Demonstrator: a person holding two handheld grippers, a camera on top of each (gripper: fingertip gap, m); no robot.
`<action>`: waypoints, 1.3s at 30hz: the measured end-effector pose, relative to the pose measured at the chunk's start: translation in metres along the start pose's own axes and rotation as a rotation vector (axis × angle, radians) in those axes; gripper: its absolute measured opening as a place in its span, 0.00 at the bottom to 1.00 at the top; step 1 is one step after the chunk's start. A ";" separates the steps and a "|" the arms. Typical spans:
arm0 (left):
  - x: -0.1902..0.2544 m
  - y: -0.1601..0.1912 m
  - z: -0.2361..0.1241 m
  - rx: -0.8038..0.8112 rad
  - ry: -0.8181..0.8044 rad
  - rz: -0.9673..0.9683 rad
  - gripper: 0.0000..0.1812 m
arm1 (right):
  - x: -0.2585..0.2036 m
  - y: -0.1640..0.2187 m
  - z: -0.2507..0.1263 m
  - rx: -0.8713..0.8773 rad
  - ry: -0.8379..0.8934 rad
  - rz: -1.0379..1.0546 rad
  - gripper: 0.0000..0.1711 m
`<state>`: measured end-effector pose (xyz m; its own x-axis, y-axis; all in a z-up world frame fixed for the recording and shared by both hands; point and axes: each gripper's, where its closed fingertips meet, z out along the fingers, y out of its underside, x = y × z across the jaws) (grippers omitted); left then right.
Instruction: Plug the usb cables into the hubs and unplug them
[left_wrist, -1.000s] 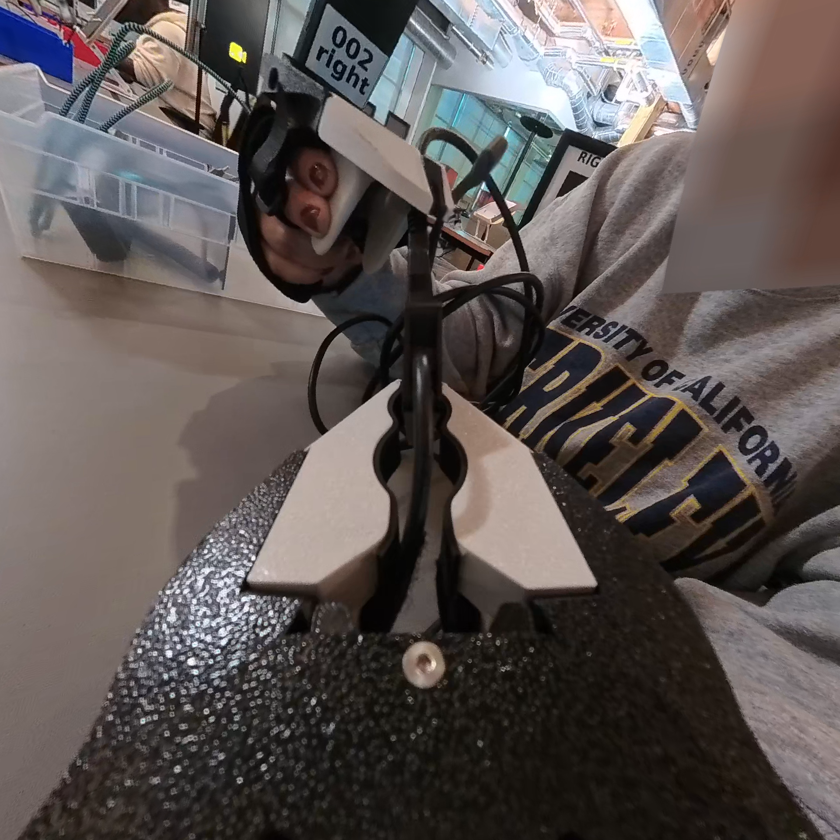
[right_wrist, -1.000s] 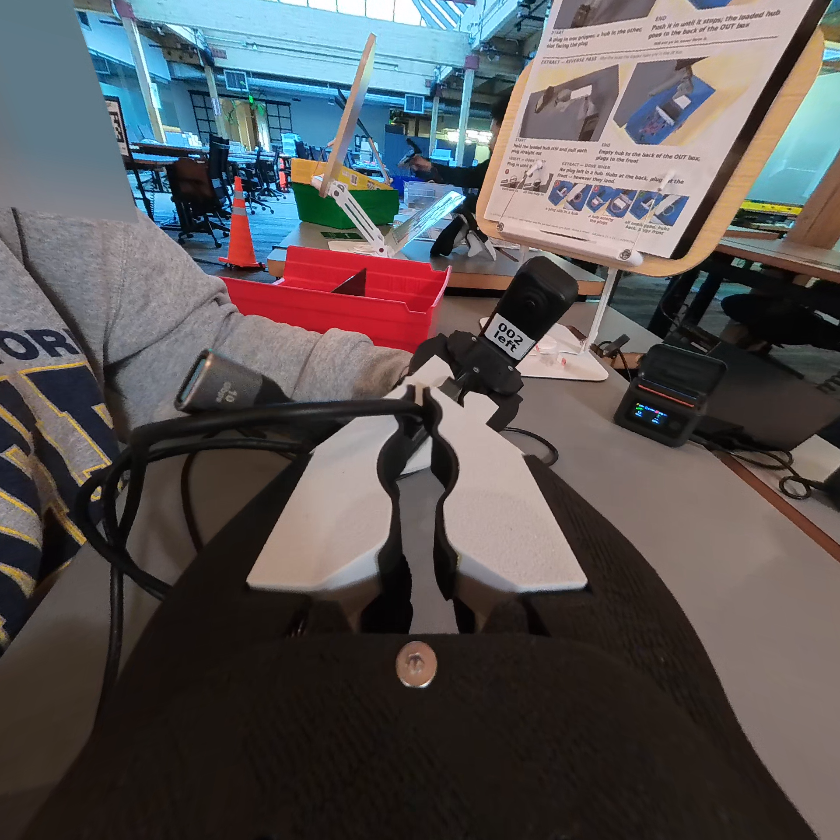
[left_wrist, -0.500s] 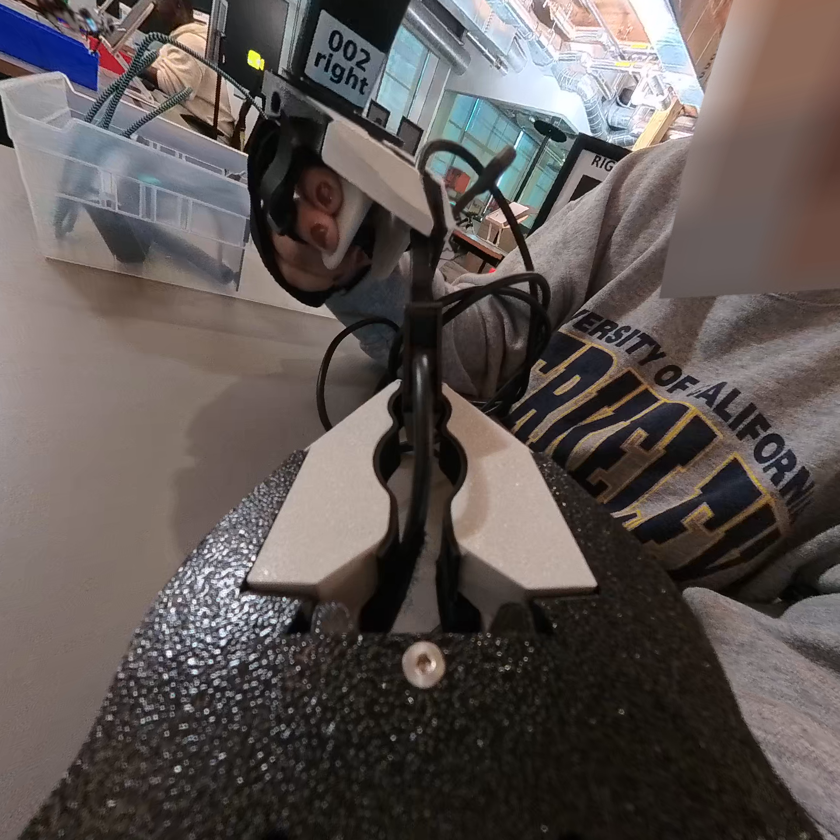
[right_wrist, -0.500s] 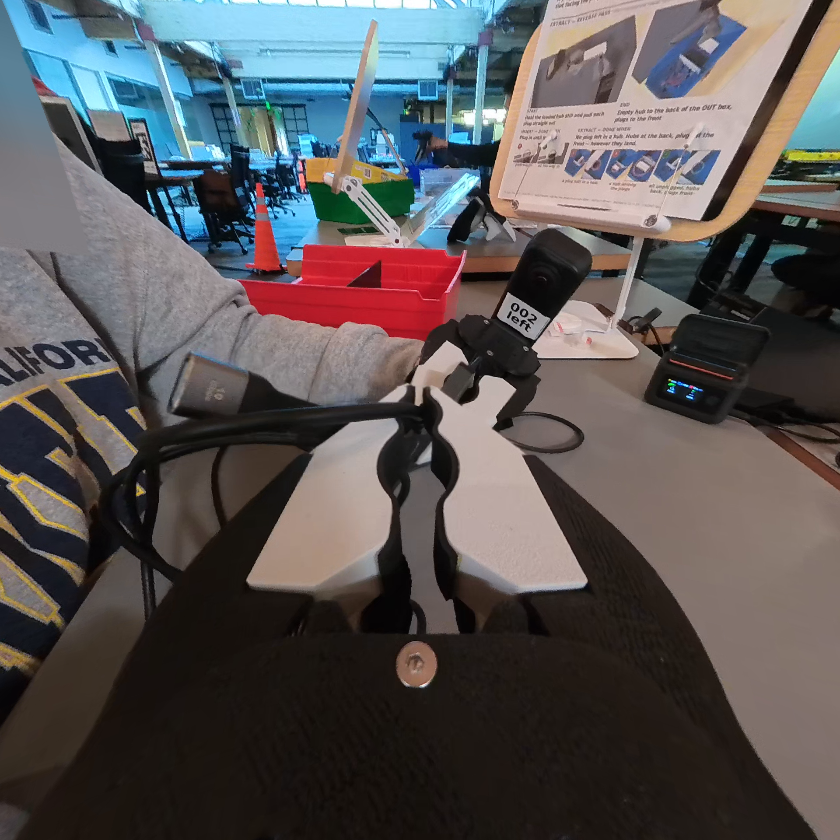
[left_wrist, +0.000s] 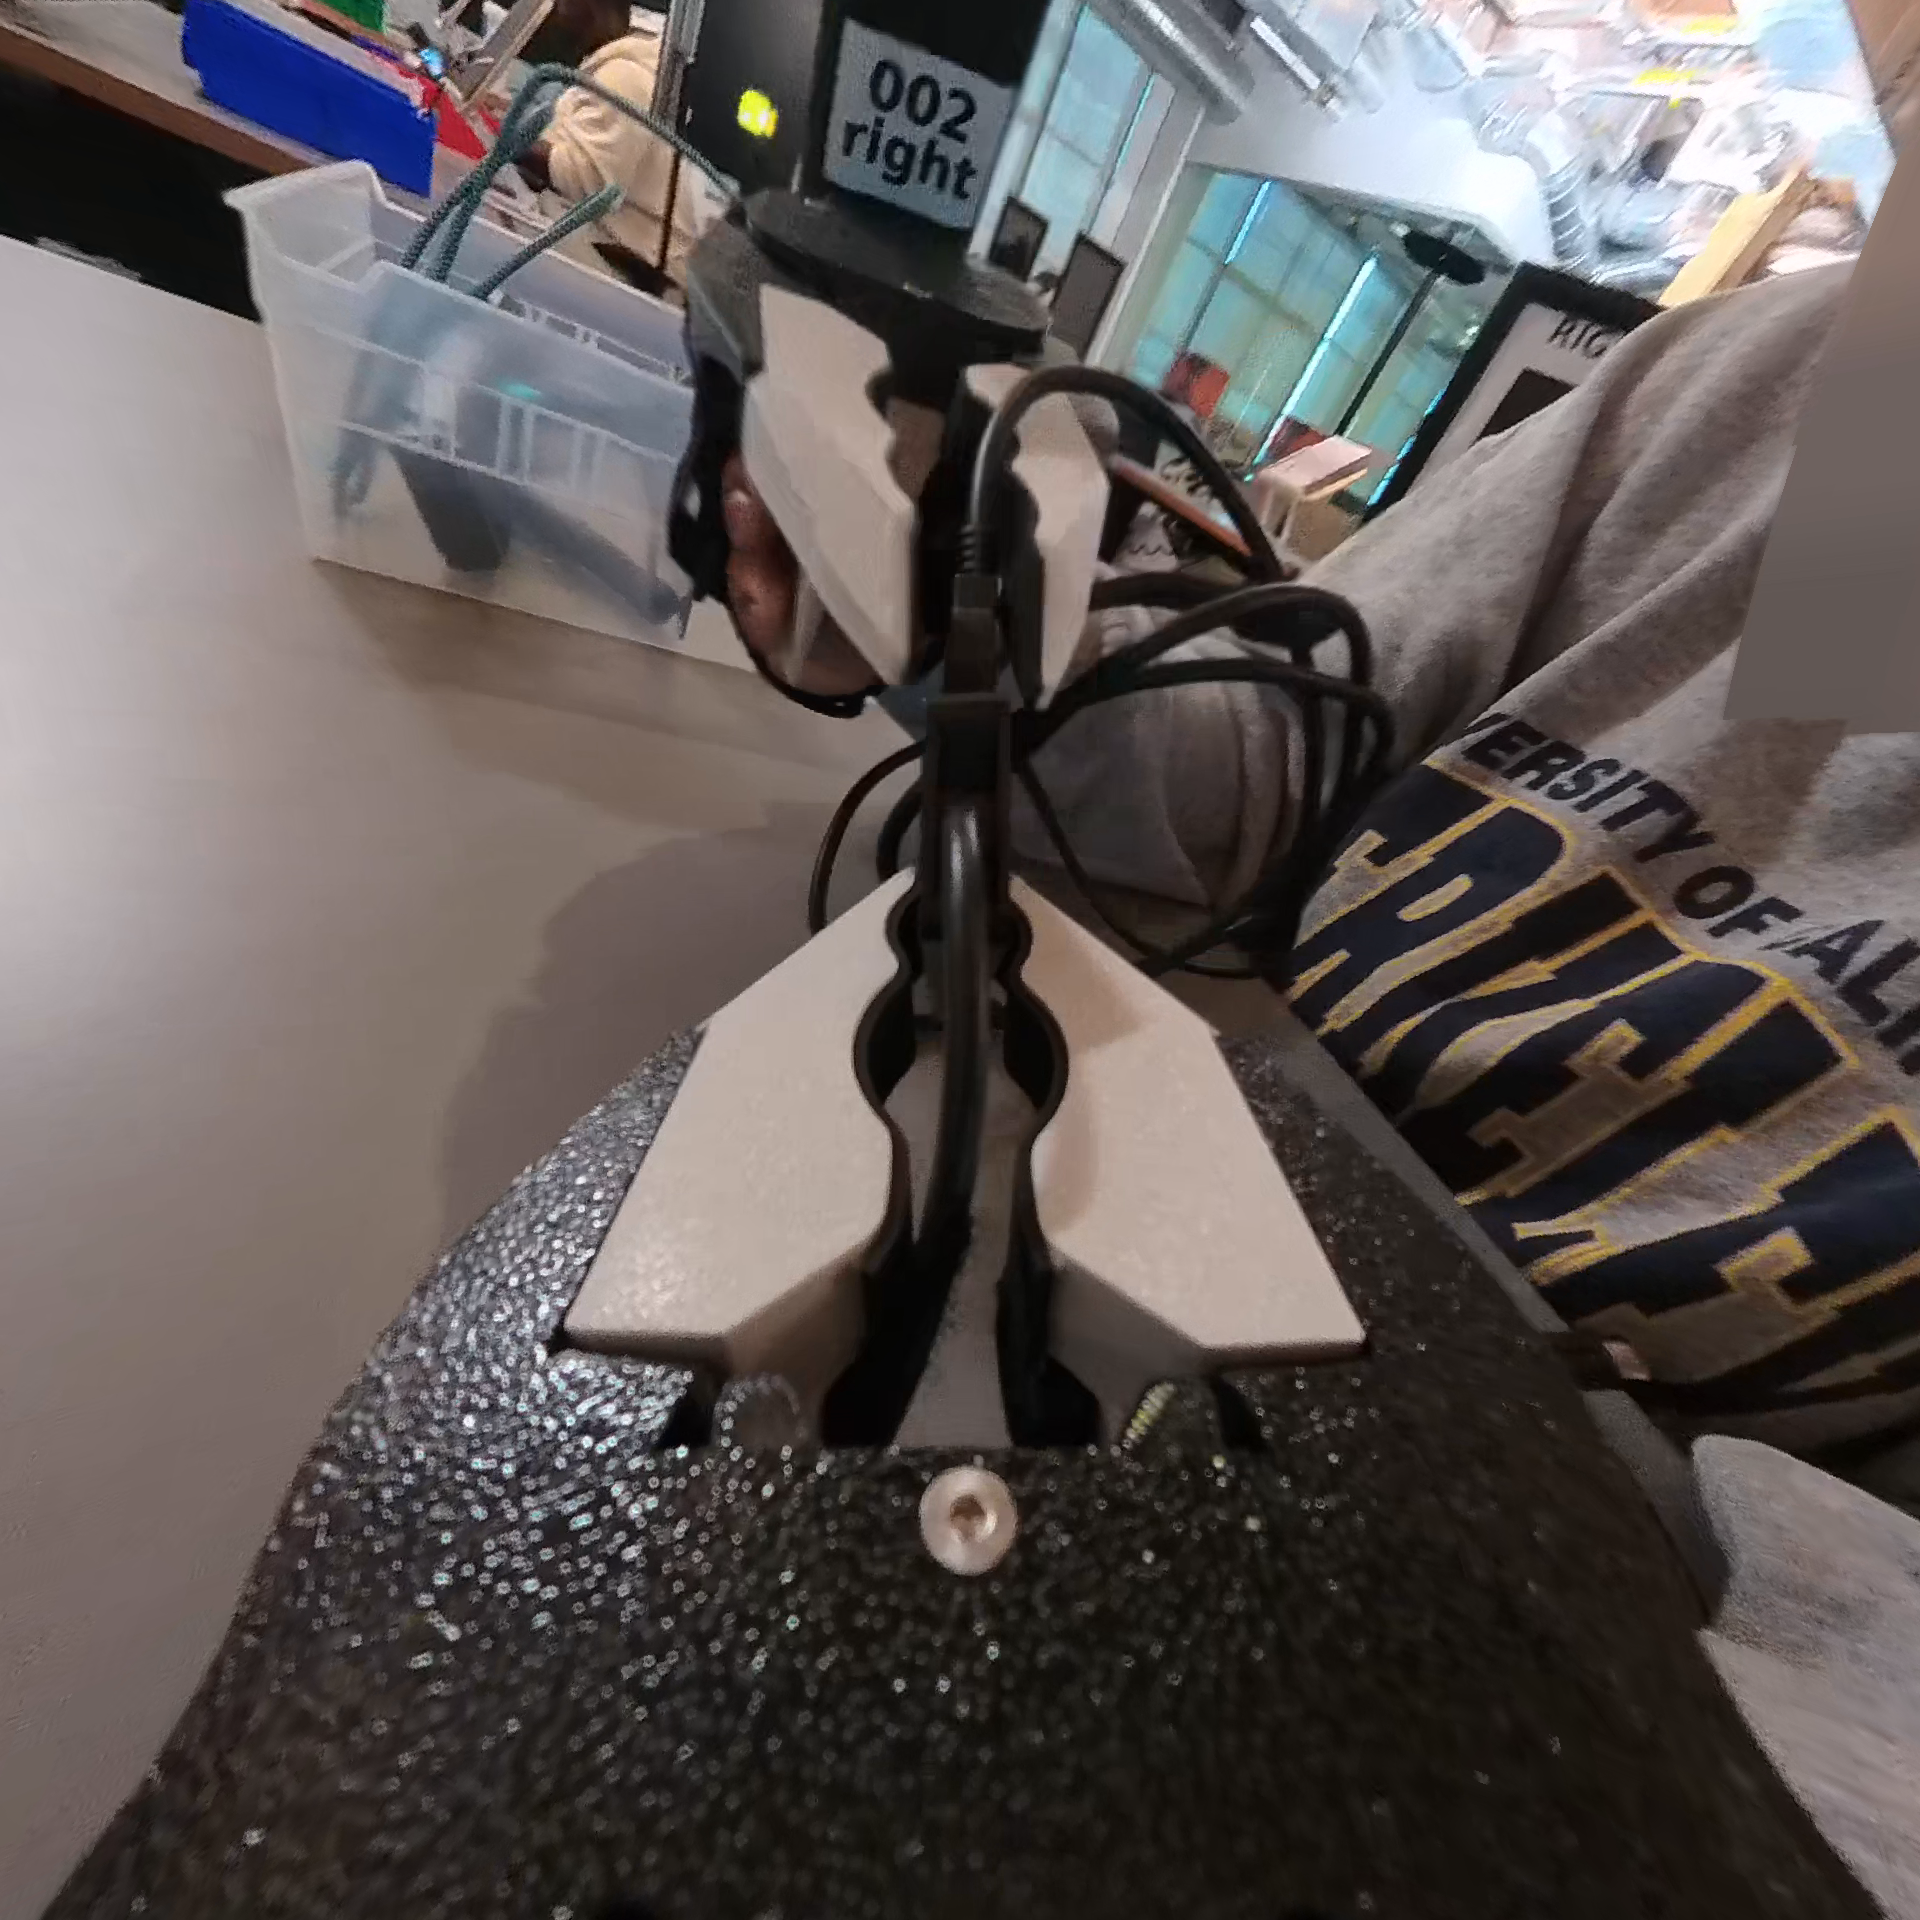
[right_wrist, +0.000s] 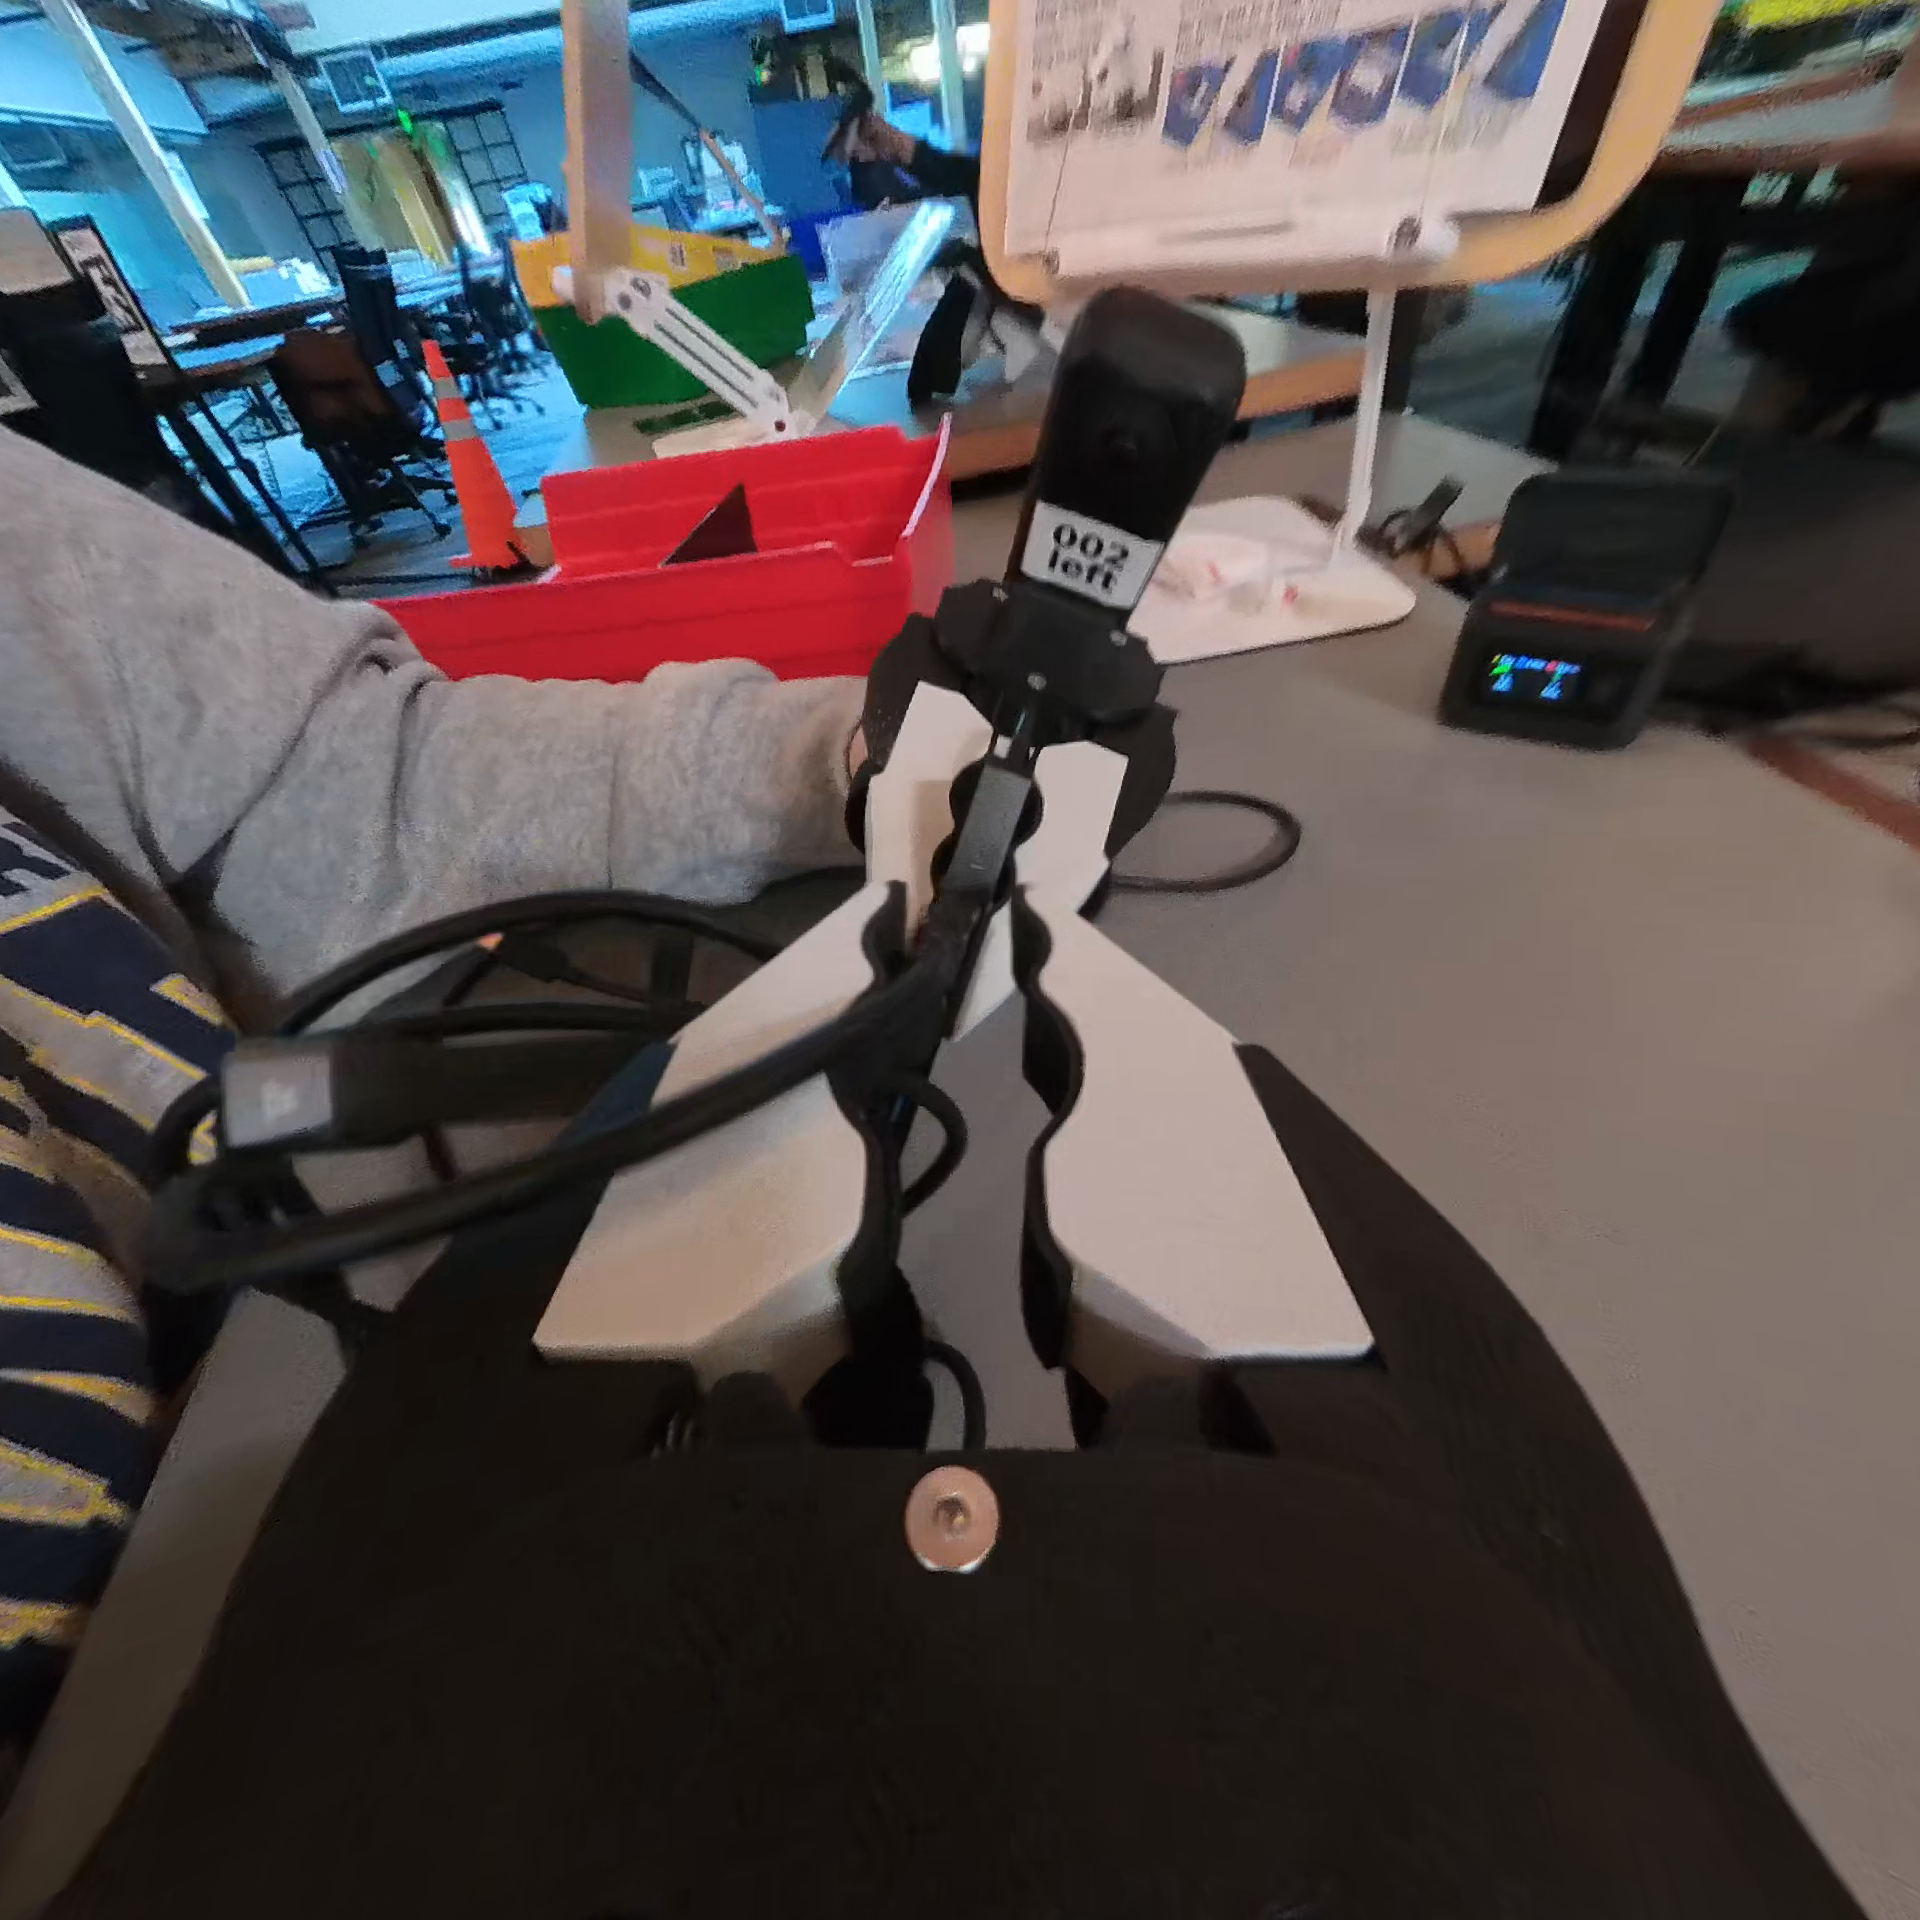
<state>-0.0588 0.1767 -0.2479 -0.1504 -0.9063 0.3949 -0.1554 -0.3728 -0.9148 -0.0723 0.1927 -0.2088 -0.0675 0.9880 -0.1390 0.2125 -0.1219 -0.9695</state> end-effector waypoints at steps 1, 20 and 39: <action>-0.003 0.001 0.000 -0.008 -0.019 0.001 0.05 | 0.000 0.004 0.002 -0.020 0.001 -0.001 0.07; -0.020 0.007 -0.002 -0.060 -0.140 0.032 0.04 | 0.014 0.015 0.006 -0.066 0.055 0.057 0.05; -0.034 0.019 -0.007 -0.148 -0.232 0.059 0.04 | 0.023 0.026 0.023 -0.024 0.067 0.116 0.05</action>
<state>-0.0633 0.2016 -0.2776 0.0617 -0.9532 0.2960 -0.2964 -0.3007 -0.9065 -0.0907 0.2100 -0.2418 0.0237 0.9716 -0.2356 0.2388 -0.2343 -0.9424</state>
